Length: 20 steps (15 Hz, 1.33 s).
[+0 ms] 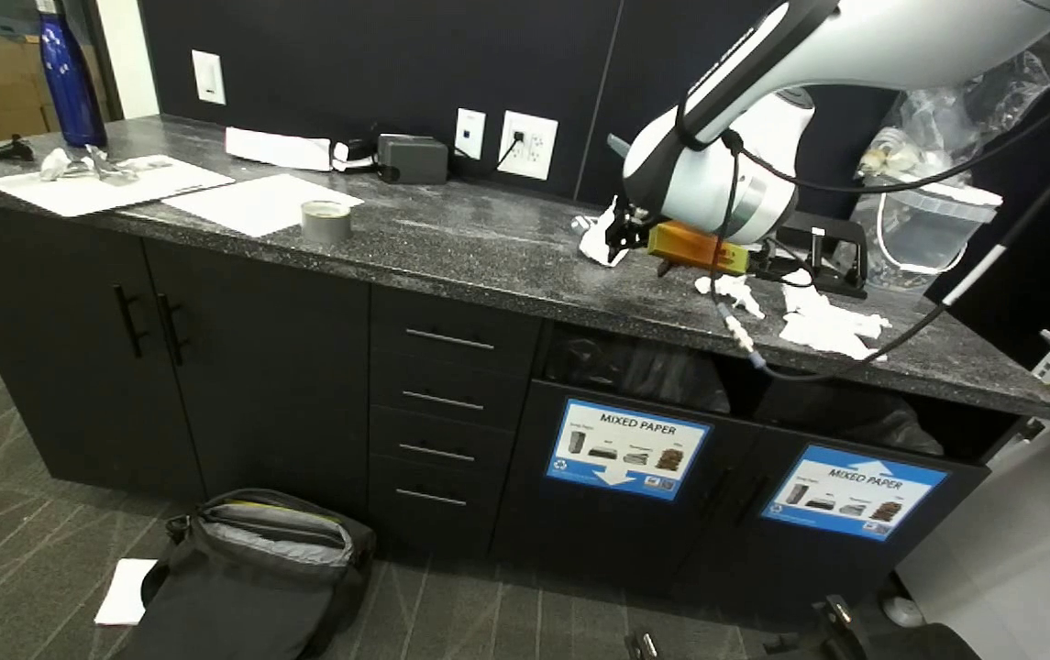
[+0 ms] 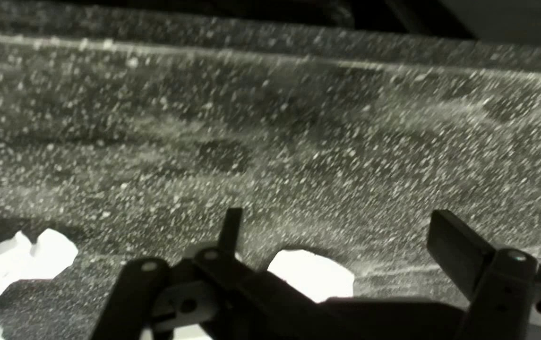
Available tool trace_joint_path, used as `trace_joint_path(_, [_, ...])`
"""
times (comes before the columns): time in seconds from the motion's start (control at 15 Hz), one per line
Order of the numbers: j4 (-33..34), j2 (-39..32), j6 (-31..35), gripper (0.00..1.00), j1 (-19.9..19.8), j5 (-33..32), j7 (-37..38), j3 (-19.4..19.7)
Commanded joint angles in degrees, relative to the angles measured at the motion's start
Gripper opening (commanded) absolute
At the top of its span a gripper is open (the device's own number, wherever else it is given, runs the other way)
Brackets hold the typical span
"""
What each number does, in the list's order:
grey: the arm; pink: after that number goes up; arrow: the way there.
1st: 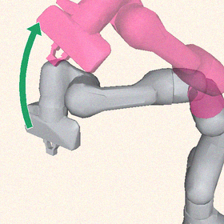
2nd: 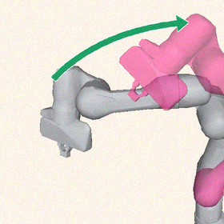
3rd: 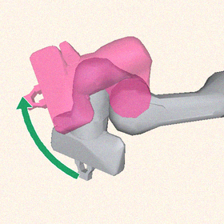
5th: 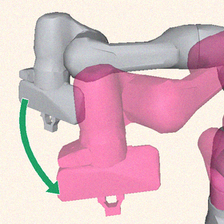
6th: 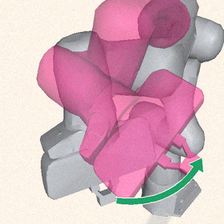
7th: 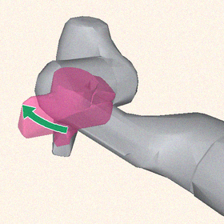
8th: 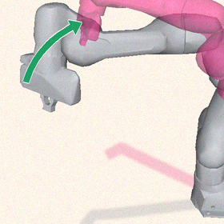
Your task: Put the papers in the bin to the left
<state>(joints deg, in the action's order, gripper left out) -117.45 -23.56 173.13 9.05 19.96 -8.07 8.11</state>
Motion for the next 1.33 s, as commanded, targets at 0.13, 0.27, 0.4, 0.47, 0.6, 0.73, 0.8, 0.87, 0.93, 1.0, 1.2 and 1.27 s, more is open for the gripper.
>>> trace_joint_path(0.13, [20.74,-13.49,-2.19,1.0,-11.08,3.17,-3.11,-7.38])
trace_joint_path(0.27, [26.84,-19.03,-1.58,1.0,-12.77,2.26,-2.84,-9.68])
trace_joint_path(0.4, [32.41,-22.61,-2.9,1.0,-15.18,-2.14,0.85,-12.43])
trace_joint_path(0.47, [35.43,-25.64,-1.91,1.0,-15.15,-3.04,1.23,-13.09])
trace_joint_path(0.6, [41.04,-28.92,-2.94,1.0,-16.02,-4.75,2.3,-14.73])
trace_joint_path(0.73, [46.64,-33.22,-2.42,1.0,-16.21,-5.81,3.02,-15.99])
trace_joint_path(0.8, [49.28,-34.61,-2.75,1.0,-16.27,-6.23,3.34,-16.18])
trace_joint_path(0.87, [51.93,-36.56,-2.74,1.0,-16.06,-6.5,3.58,-16.37])
trace_joint_path(0.93, [54.55,-38.8,-2.55,1.0,-15.73,-6.78,3.86,-16.37])
trace_joint_path(1.0, [56.99,-39.93,-2.93,1.0,-15.63,-7.03,4.36,-16.23])
trace_joint_path(1.2, [64.04,-45.11,-2.98,0.66,-14.57,-8.56,4.85,-15.08])
trace_joint_path(1.27, [66.32,-46.88,-2.92,0.58,-14.31,-8.98,5.11,-14.92])
